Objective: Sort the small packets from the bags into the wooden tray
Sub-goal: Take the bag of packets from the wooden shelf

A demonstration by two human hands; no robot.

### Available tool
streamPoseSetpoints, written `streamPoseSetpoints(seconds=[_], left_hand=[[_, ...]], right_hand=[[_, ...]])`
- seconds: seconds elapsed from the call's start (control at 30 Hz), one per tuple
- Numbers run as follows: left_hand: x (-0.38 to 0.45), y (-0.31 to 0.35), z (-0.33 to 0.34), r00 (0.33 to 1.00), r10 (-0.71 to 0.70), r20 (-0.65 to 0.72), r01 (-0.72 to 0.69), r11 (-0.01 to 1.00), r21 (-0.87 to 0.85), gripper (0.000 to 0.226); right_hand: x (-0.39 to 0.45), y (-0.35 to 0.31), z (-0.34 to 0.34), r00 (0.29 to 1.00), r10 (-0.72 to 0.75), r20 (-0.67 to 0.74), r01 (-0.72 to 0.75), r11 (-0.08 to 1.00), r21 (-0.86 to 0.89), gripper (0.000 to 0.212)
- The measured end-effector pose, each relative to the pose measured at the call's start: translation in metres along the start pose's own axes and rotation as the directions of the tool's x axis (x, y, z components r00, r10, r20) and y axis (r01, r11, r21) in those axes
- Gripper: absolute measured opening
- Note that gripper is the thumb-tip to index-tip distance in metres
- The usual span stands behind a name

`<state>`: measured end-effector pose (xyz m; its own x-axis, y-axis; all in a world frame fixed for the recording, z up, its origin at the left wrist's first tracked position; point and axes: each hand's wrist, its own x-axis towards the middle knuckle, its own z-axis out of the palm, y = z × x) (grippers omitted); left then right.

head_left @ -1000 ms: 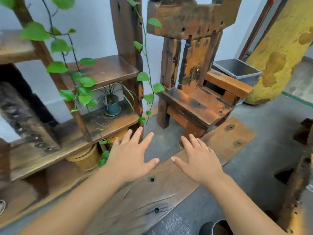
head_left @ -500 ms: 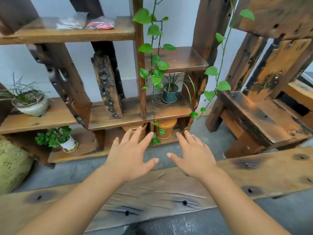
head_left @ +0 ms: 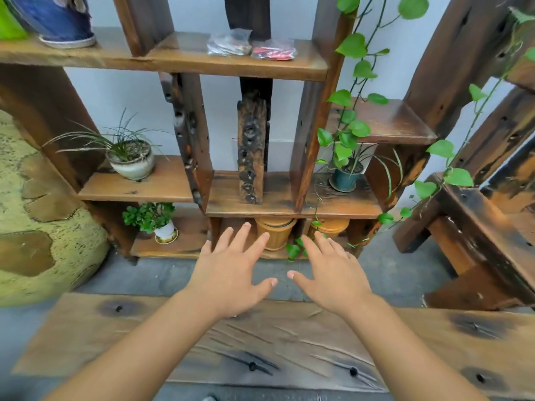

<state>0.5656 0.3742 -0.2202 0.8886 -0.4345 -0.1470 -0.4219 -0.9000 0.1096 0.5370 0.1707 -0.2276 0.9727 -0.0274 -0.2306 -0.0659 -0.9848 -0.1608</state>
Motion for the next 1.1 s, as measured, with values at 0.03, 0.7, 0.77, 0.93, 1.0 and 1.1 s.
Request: streamPoseSetpoints(seconds=[0.03, 0.7, 0.77, 0.93, 1.0, 1.1], left_hand=[[-0.001, -0.011, -0.003, 1.0, -0.006, -0.008, 0.006, 1.0, 0.0, 0.083], [0.028, -0.147, -0.1, 0.945, -0.023, -0.327, 0.062, 0.992, 0.108, 0.084], [0.035, -0.15, -0.106, 0.937, -0.022, -0.348, 0.057, 0.994, 0.092, 0.084], [0.049, -0.151, -0.118, 0.923, -0.026, -0.384, 0.054, 0.997, 0.062, 0.083], [0.051, -0.15, -0.119, 0.924, -0.03, -0.38, 0.056, 0.997, 0.059, 0.083], [0.057, -0.15, -0.119, 0.93, -0.04, -0.366, 0.069, 0.995, 0.066, 0.083]], right_hand=[[0.004, -0.011, -0.001, 1.0, -0.01, 0.003, 0.01, 1.0, -0.004, 0.082], [0.083, -0.134, -0.079, 0.953, -0.066, -0.294, 0.062, 0.998, -0.02, 0.081], [0.085, -0.134, -0.086, 0.95, -0.078, -0.304, 0.064, 0.996, -0.056, 0.081], [0.103, -0.136, -0.102, 0.936, -0.1, -0.338, 0.079, 0.994, -0.074, 0.082], [0.112, -0.138, -0.107, 0.932, -0.116, -0.344, 0.095, 0.992, -0.079, 0.081], [0.124, -0.14, -0.112, 0.928, -0.151, -0.341, 0.127, 0.988, -0.091, 0.08]])
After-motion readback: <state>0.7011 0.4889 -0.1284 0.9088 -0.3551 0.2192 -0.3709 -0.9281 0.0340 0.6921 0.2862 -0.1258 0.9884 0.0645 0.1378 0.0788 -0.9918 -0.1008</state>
